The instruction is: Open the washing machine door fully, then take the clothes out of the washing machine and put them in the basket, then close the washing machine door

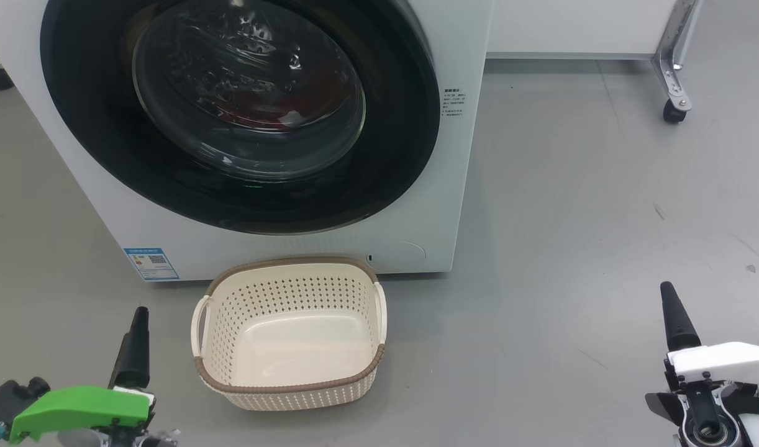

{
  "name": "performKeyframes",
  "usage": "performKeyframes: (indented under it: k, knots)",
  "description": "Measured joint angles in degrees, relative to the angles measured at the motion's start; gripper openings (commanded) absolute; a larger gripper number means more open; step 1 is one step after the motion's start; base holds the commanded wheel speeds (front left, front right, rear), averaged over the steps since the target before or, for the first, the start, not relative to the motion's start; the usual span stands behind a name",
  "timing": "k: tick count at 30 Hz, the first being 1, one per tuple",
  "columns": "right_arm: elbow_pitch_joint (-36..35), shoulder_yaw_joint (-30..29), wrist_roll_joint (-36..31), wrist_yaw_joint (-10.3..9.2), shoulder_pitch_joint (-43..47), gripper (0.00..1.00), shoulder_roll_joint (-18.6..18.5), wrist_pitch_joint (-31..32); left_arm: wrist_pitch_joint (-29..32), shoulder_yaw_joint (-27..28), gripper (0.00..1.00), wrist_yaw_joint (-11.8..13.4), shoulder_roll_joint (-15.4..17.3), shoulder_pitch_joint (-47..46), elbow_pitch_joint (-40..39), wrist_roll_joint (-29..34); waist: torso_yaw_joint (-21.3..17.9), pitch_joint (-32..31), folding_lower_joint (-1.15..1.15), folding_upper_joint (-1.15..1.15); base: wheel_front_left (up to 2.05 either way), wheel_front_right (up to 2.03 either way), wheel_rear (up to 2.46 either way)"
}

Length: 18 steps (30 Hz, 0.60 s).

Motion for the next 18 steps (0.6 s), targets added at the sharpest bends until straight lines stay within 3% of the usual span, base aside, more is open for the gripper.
performKeyframes:
  k: [6, 18]
  knots:
    - [-0.5, 1.8, -5.6, -0.04, -0.8, 1.0, -1.2, -0.9, -1.2, -1.6, 1.0, 0.5, 0.9, -0.8, -1.0, 4.9, 0.1, 0.0, 0.0, 0.0, 0.0, 0.0, 0.0]
    - [-0.5, 7.6, -19.9, -2.16, -1.6, 1.0, -3.6, -3.5, -3.7, -6.9, 1.0, 3.1, 4.0, -1.4, -1.6, 20.5, 0.2, -0.3, 0.0, 0.0, 0.0, 0.0, 0.0]
